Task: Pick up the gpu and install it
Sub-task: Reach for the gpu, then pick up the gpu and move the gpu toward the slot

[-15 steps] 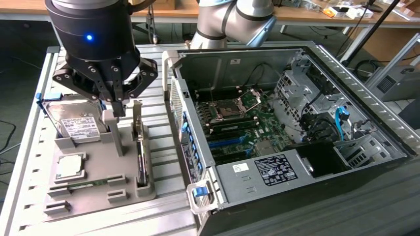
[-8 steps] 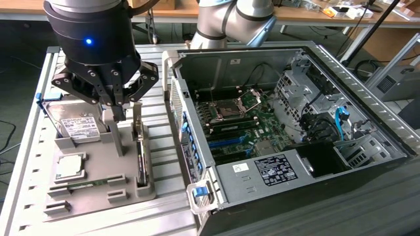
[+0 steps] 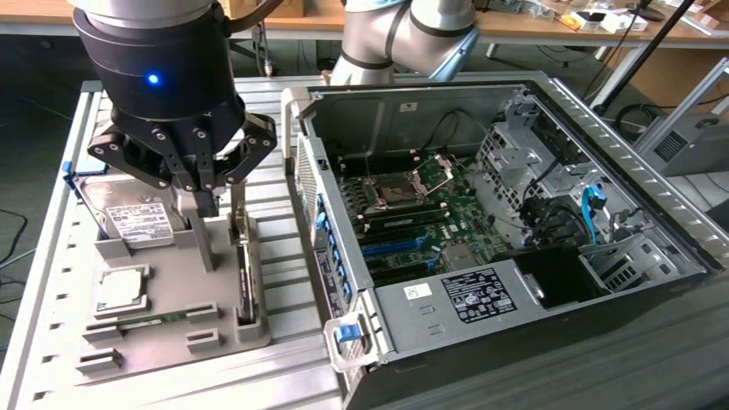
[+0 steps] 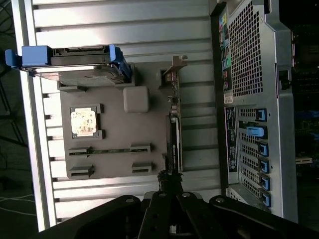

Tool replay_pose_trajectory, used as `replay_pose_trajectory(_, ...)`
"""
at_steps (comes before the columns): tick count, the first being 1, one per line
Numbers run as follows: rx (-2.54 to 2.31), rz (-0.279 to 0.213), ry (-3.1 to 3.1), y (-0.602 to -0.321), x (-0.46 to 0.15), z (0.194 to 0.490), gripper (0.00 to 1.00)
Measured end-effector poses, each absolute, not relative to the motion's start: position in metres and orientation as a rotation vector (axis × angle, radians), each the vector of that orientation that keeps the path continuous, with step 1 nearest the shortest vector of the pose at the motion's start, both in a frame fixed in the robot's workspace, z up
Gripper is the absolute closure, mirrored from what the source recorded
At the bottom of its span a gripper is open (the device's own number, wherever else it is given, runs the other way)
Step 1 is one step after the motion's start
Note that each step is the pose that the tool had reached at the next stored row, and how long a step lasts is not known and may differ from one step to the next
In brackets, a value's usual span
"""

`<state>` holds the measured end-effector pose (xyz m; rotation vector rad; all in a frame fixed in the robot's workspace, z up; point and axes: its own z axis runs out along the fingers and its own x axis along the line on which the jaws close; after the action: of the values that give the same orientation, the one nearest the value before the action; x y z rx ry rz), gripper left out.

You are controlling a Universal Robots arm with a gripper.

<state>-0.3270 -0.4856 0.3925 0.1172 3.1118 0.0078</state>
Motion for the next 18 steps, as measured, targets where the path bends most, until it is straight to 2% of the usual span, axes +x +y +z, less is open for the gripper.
replay_pose_trajectory(14,0.117,0.008,3.112,-0.4858,-0.327,0.3924,0.89)
replay_pose_trajectory(15,0.117,0.008,3.112,-0.4858,-0.327,0.3924,0.83)
replay_pose_trajectory(16,0.117,0.008,3.112,-0.4858,-0.327,0.3924,0.83)
replay_pose_trajectory(17,0.117,0.008,3.112,-0.4858,-0.327,0.3925,0.77)
replay_pose_trajectory(18,0.117,0.008,3.112,-0.4858,-0.327,0.3925,0.64)
